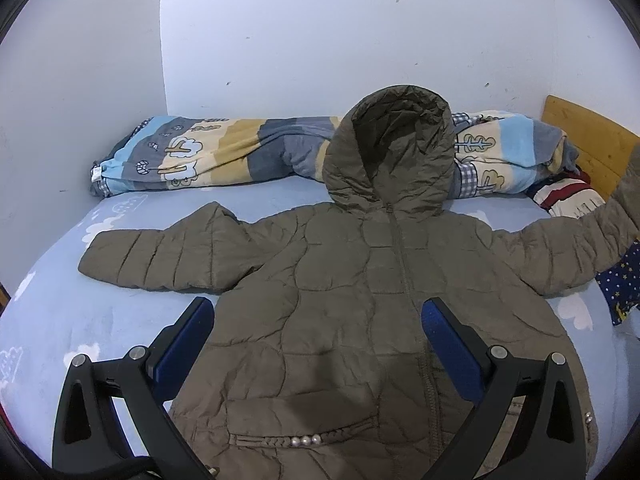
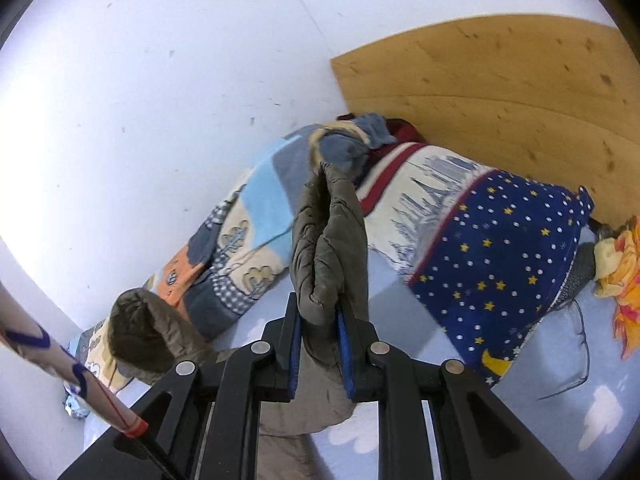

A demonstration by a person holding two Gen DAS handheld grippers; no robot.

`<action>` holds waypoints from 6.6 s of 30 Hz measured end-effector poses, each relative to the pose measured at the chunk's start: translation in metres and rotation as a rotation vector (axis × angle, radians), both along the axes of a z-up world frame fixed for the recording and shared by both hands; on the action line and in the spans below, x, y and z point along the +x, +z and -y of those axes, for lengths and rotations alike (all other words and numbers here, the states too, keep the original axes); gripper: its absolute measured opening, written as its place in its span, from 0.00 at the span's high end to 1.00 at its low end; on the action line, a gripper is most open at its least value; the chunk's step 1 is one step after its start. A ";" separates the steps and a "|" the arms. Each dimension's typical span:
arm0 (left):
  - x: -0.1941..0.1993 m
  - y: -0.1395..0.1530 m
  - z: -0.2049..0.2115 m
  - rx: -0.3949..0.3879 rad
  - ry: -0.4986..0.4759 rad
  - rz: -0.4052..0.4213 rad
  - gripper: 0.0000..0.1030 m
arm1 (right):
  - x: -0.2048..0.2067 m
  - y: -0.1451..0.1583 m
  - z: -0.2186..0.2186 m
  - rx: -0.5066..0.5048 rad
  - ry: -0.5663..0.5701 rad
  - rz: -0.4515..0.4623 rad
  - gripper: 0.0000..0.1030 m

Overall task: Fold large clothes
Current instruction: 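Lift the sleeve cuff and fold it across the jacket body with the right gripper, then release the sleeve on the jacket body and withdraw the right gripper, then grasp the other jacket sleeve cuff with the left gripper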

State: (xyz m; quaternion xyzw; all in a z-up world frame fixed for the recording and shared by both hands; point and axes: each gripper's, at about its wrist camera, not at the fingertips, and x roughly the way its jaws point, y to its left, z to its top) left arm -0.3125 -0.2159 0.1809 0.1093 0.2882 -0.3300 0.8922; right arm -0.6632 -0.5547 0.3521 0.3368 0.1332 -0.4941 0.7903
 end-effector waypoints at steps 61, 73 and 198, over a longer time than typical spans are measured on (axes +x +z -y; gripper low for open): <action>0.080 -0.019 -0.063 -0.041 0.210 -0.165 0.00 | 0.455 -0.265 -0.207 0.263 0.850 -0.293 0.45; 0.083 -0.030 -0.044 0.003 0.204 -0.194 0.00 | 0.353 -0.200 -0.131 0.084 0.651 -0.337 0.39; 0.419 -0.077 -0.241 -0.581 0.535 -0.486 0.86 | 0.211 -0.257 -0.206 0.293 0.614 -0.422 0.26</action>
